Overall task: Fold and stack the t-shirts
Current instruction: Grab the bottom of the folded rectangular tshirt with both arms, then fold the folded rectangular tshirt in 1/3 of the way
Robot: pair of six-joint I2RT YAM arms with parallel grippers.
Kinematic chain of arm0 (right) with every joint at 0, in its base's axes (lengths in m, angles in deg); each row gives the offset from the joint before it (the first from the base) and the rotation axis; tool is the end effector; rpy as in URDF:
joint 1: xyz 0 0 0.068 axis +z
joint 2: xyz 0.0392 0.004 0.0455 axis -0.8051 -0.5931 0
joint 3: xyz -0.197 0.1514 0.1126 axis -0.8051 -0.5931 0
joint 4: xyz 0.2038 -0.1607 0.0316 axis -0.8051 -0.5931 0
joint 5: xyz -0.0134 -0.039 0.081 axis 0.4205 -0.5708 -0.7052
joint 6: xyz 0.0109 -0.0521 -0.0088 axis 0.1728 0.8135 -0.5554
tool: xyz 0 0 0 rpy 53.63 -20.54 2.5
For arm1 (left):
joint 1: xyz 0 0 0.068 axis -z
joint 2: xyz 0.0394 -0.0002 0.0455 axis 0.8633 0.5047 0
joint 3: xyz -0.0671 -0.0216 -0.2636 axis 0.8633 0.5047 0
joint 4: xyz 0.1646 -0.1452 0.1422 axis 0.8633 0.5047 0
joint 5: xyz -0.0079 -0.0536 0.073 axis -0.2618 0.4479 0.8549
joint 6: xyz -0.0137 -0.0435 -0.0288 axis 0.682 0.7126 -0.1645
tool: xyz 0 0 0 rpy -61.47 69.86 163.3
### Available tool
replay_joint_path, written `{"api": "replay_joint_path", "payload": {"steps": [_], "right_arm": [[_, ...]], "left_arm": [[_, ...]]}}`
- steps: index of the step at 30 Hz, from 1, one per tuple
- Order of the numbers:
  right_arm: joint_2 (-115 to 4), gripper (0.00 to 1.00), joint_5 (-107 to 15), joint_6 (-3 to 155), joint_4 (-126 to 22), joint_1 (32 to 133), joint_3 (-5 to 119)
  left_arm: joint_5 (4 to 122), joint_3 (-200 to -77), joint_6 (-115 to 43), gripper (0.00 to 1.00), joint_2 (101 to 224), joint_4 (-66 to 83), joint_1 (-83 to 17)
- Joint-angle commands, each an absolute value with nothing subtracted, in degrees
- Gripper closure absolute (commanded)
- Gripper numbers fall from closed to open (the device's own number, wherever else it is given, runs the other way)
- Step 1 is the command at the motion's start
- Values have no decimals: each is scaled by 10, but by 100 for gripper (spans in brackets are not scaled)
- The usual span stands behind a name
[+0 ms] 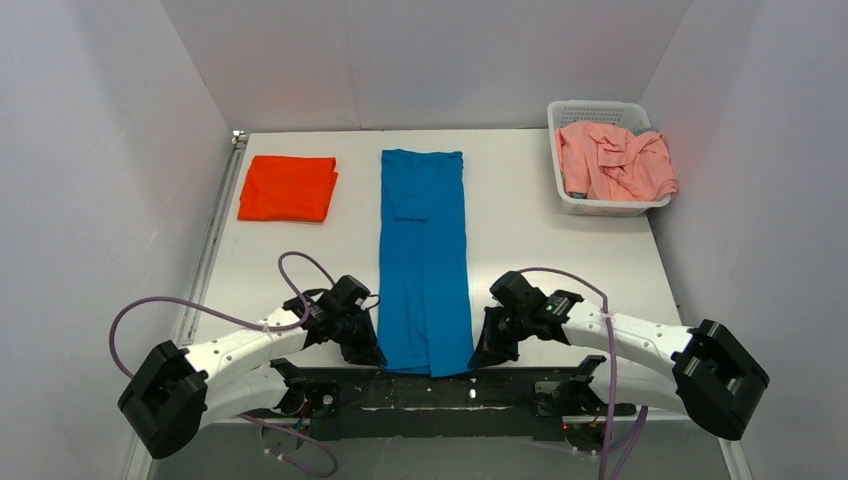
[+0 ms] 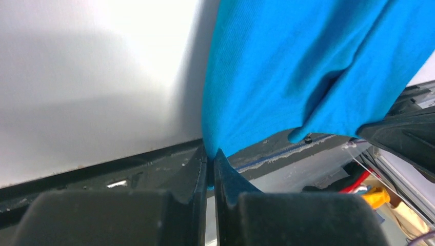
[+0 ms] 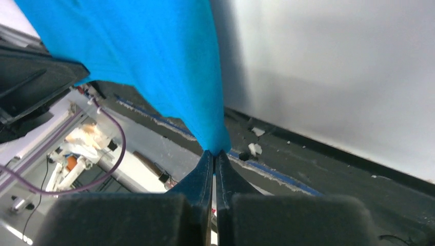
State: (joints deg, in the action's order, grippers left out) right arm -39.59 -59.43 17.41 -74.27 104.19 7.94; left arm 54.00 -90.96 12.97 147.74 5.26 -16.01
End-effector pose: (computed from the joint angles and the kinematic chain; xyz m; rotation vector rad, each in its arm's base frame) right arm 0.1107 0.1547 0.1544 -0.2435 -2.9481 -0.9434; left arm 0.1503 -0.1584 0.1928 -0.1491 2.4138 -1.3093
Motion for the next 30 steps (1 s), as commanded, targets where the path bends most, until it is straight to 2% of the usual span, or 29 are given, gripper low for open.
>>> {"api": "replay_joint_path", "payload": {"steps": [1,9,21,30], "right_arm": [[-356,99,-638,181,-761,1049,77],[-380,99,-544,227,-807,1022,190],[-533,99,-584,323,-776,867,376],[-680,99,-614,361,-807,805,533]], "left_arm": [[506,-897,151,100,1431,137,-156],[561,-986,132,100,1443,166,-165],[555,-1192,52,100,1631,192,-304],[552,-1338,12,100,1769,222,-379]]}}
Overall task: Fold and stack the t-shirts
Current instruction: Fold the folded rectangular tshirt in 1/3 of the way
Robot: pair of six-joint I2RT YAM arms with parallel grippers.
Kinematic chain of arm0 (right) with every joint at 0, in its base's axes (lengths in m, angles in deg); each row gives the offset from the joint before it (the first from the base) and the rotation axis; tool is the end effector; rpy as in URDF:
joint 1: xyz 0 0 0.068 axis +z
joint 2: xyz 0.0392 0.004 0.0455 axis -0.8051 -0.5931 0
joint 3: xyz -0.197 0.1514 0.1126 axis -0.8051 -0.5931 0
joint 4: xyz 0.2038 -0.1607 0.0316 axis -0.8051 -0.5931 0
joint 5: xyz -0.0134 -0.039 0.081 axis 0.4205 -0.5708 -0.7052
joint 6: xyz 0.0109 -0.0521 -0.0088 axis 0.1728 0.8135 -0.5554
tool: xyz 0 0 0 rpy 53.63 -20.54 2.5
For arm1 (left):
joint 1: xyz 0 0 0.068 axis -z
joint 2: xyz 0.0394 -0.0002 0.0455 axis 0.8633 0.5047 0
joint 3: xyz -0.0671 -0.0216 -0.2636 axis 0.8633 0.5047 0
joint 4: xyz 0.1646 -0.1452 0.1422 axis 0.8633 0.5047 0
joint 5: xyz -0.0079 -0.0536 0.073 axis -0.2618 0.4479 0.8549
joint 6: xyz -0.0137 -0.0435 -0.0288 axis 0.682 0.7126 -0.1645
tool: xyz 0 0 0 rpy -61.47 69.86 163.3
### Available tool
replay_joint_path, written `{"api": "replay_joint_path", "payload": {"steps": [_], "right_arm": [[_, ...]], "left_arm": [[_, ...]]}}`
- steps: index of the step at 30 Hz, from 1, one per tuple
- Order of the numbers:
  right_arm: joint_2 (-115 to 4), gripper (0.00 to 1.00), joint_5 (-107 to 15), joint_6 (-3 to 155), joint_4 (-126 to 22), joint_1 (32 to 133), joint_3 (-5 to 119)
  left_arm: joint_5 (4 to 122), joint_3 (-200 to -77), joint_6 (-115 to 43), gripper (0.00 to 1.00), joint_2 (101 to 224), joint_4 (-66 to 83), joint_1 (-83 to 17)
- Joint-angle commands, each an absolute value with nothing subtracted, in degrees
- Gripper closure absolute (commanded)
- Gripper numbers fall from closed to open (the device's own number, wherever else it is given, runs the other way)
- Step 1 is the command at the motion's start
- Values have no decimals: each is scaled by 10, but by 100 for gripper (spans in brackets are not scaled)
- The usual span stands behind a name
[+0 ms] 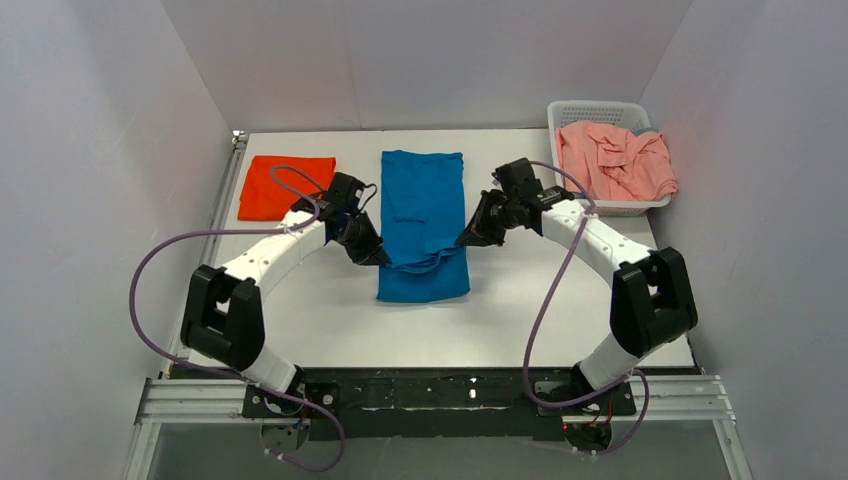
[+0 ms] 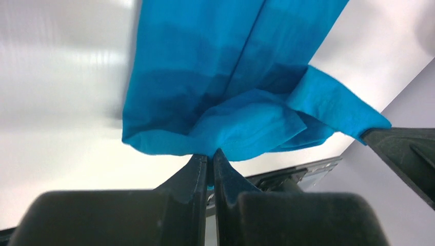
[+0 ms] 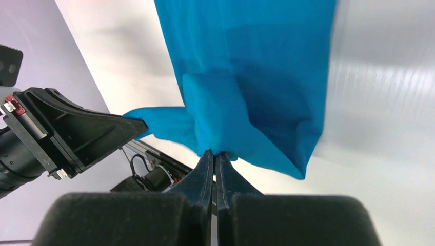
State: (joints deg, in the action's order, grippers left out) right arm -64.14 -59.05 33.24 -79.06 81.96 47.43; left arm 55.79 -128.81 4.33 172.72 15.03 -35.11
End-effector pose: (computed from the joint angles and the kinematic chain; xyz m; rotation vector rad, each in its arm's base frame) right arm 0.2881 0.1696 0.2528 0.3231 2.6452 0.9749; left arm 0.3110 -0.1529 0.2844 -0.3480 2.1984 -1.0721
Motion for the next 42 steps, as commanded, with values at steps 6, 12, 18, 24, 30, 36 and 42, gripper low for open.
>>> {"api": "replay_joint_path", "payload": {"steps": [6,12,18,24,30,36,42], "right_arm": [[-734,99,-587,367,-804,780,583],[-803,99,-590,379,-813,758,632],[-878,99,-593,391,-817,749,681],[-944,81,-584,412,-857,742,753],[-953,34,-547,447,-935,740,826],[-875,18,-449,459,-977,742,776],[-741,16,-481,454,-898,773,591]], "left_arm": [[531,-1419,-7,100,1862,225,-410],[535,-1493,-27,98,1943,248,-421],[538,-1542,-36,92,2013,258,-432],[564,-1574,-38,67,2042,261,-441],[587,-1651,-62,2,2027,309,-452],[617,-1583,-91,2,1934,329,-451],[581,-1364,-68,2,1797,278,-441]]}}
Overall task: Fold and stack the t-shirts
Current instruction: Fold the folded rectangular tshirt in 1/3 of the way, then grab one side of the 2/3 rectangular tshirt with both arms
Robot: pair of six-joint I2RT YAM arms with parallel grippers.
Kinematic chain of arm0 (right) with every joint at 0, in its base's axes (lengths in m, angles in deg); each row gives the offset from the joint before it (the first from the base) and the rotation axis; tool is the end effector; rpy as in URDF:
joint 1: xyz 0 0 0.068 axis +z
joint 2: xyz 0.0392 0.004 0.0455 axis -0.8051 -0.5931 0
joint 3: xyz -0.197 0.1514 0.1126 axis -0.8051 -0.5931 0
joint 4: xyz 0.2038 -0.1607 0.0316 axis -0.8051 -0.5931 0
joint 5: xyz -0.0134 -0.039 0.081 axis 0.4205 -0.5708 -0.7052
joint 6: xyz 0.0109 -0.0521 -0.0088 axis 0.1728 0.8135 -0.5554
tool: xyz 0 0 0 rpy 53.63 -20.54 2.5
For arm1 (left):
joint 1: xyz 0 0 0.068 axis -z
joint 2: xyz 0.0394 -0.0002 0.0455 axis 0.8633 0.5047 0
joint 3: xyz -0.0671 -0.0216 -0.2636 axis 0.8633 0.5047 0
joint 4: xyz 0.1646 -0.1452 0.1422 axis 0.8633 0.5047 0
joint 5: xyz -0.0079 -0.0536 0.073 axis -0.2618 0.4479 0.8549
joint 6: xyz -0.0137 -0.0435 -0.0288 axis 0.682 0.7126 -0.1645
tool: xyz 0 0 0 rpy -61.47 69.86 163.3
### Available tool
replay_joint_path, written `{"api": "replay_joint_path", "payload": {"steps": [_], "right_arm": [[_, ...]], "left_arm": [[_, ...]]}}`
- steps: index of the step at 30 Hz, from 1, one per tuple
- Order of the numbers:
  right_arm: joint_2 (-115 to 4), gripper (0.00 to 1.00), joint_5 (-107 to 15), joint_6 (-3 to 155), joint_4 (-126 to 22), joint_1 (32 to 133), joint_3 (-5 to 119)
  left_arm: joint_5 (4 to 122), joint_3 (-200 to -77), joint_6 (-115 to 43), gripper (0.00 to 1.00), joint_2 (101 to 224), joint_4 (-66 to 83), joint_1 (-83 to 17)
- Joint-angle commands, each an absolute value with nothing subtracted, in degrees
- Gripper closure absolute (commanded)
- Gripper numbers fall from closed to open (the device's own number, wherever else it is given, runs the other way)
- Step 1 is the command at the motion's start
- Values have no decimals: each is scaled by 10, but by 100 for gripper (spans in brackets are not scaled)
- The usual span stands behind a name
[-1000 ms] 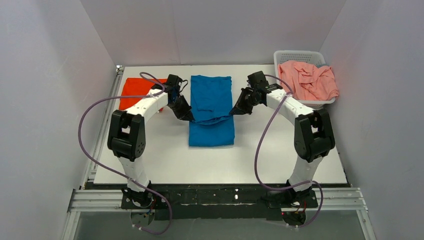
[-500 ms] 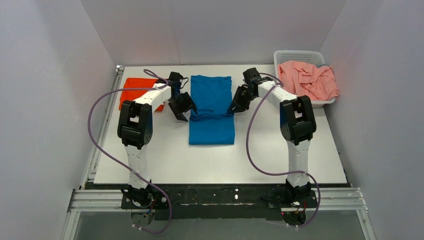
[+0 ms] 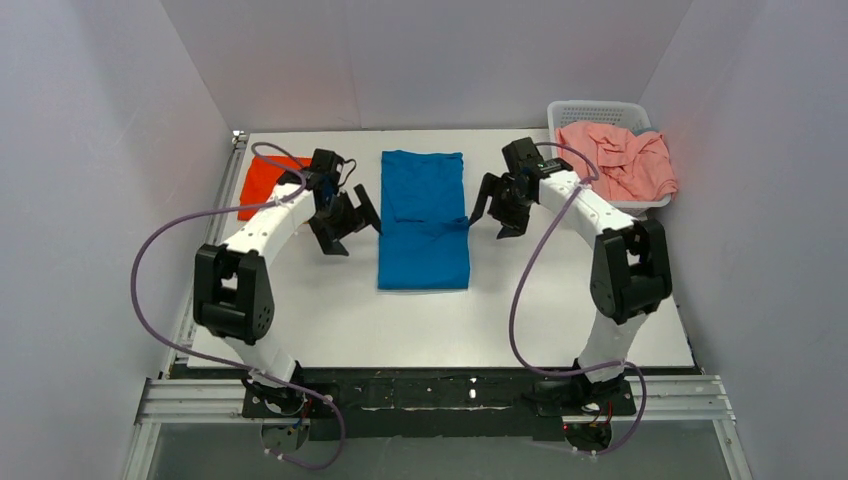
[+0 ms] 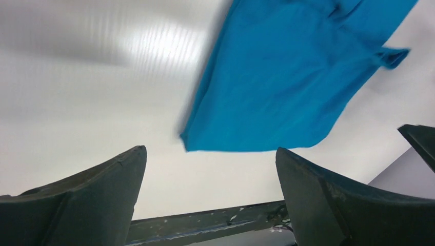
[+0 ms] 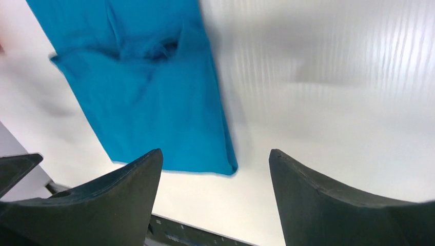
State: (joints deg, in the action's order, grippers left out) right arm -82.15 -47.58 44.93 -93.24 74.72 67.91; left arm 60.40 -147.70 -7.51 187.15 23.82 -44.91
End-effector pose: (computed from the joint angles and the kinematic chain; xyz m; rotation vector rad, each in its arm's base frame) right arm 0.3711 0.1492 0.2378 0.3513 2.7294 0.5256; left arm 0.3962 -0.1116 0.2927 -0.3721 2.1859 -0.7580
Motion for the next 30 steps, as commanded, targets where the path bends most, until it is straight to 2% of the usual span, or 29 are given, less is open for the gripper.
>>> {"api": "replay_joint_path", "payload": {"steps": [1,5,10,15,20,24,27,30], "right_arm": [[-725,15,-498,450,-880,781,559],[-690,14,-516,425,-817,821,470],[-690,14,-492,396,-768,840,424],[-702,22,-476,370,-743,842,394],[-713,31,-487,353,-700,845,362],[-725,40,-498,344,-684,846,351],[-727,49,-508,340,-676,852,345],[-726,52,-509,337,-681,859,340]], "left_arm": [[561,-1328,-62,2,1781,256,-436],[538,-1246,-53,2,1753,214,-407],[554,-1193,-38,3,1760,156,-398],[541,-1179,-22,22,1787,119,-398],[535,-1161,-13,33,1808,87,-398],[529,-1162,-8,48,1831,77,-398],[530,-1158,-4,54,1844,73,-398],[529,-1155,-3,65,1855,71,-398]]}}
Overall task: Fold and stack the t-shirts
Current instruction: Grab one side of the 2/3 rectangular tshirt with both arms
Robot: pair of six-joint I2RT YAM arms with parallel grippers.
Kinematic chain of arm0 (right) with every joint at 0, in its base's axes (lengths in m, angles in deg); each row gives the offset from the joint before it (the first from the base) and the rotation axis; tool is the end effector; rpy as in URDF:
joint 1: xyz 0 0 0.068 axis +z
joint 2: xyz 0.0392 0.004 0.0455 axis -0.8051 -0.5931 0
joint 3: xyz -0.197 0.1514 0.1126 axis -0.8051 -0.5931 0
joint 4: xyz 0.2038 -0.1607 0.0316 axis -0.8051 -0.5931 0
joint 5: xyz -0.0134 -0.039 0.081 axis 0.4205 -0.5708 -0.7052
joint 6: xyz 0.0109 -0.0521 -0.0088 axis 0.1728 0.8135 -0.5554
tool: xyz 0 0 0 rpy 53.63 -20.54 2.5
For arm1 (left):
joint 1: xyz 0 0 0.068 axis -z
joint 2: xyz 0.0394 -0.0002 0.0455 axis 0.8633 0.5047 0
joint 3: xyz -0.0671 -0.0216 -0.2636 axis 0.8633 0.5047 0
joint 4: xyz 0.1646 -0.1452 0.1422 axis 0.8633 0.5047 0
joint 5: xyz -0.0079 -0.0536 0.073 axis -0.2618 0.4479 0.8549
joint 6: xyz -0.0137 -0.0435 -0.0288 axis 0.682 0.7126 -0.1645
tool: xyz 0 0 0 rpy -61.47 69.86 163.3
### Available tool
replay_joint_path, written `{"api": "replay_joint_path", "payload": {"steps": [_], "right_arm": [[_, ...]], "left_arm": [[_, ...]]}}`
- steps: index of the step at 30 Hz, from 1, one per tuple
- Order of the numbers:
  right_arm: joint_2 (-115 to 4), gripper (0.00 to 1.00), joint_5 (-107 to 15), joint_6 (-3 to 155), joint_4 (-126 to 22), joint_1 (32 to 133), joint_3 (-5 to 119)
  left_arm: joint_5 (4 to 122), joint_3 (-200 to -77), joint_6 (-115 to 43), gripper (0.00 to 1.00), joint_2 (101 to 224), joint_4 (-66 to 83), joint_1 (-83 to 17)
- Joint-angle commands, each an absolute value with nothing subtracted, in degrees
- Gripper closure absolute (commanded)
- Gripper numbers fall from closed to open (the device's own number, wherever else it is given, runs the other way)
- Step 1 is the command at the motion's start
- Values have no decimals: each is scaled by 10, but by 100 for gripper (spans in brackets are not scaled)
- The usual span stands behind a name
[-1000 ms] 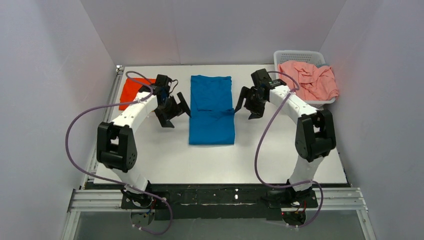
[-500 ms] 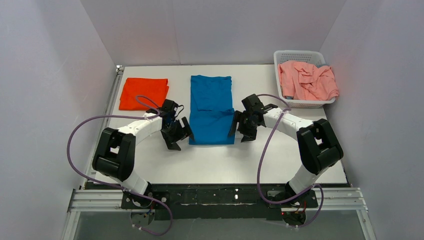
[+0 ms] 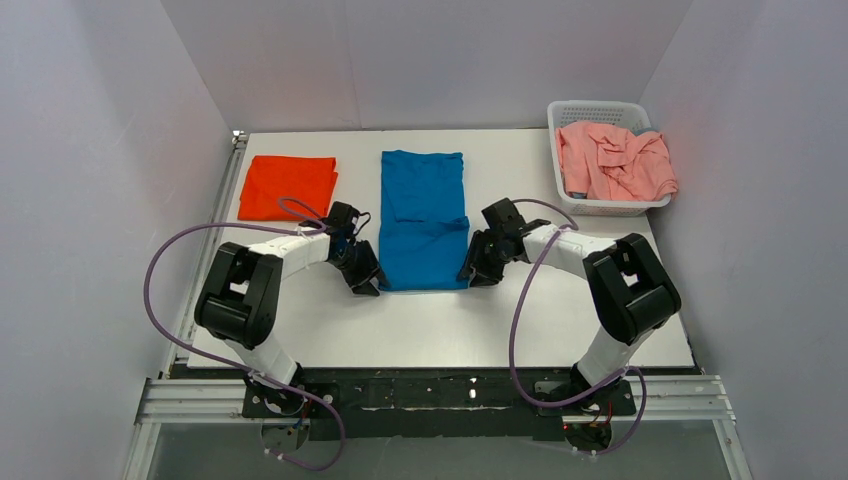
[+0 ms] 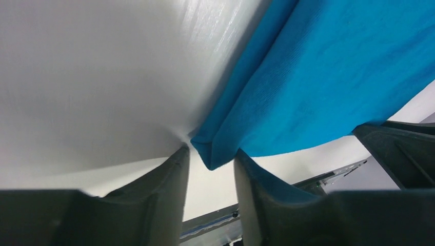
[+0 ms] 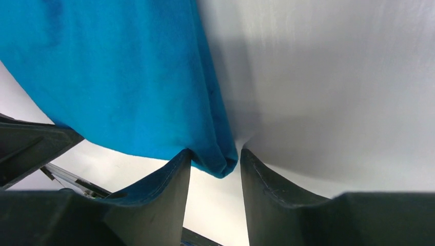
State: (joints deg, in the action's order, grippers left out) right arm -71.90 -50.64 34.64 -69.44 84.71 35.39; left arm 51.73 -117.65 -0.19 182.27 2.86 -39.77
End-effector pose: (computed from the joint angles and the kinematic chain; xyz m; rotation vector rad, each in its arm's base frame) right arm 0.2752 0.1747 0.1569 0.3423 2.7805 0.6962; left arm 0.3252 -0.1307 0.1854 -0.3602 2.3312 -1.0026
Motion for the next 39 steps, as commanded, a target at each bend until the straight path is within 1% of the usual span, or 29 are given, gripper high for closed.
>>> {"api": "replay_joint_path", "payload": {"steps": [1,4,6,9,10,14,16,20,22,24,26,30,33,34,35,39], "right_arm": [[-725,52,-508,335,-684,861,338],[-717,52,-495,332,-695,865,333],[-711,52,-482,332,-706,865,333],[-701,52,-463,335,-720,867,332],[-699,52,-460,335,-721,867,330],[-702,53,-460,339,-714,869,328],[-712,54,-464,339,-707,873,330],[-723,65,-469,343,-705,875,335],[-724,73,-470,345,-701,876,335],[-730,76,-474,357,-691,875,338],[-742,82,-475,369,-691,875,344],[-755,90,-484,383,-687,875,348],[-746,93,-491,396,-696,875,348],[-741,97,-494,399,-706,876,348],[-734,98,-501,403,-716,875,346],[-691,99,-544,412,-748,884,318]], "left_arm": [[530,-1154,-3,68,1857,70,-398],[537,-1149,-4,76,1861,71,-398],[541,-1151,-6,84,1868,76,-398],[547,-1160,-9,98,1879,93,-398],[547,-1161,-10,100,1881,92,-398],[546,-1158,-11,100,1884,86,-398],[546,-1156,-14,100,1883,84,-398],[542,-1142,-14,100,1873,71,-398],[538,-1132,-14,100,1867,59,-398],[534,-1119,-10,100,1866,42,-397],[531,-1106,-4,100,1870,28,-397],[534,-1097,-3,100,1871,20,-397],[528,-1093,-8,100,1860,28,-397],[529,-1087,-7,100,1851,28,-395],[529,-1078,-6,100,1840,30,-393],[541,-1028,0,100,1780,48,-375]]}}
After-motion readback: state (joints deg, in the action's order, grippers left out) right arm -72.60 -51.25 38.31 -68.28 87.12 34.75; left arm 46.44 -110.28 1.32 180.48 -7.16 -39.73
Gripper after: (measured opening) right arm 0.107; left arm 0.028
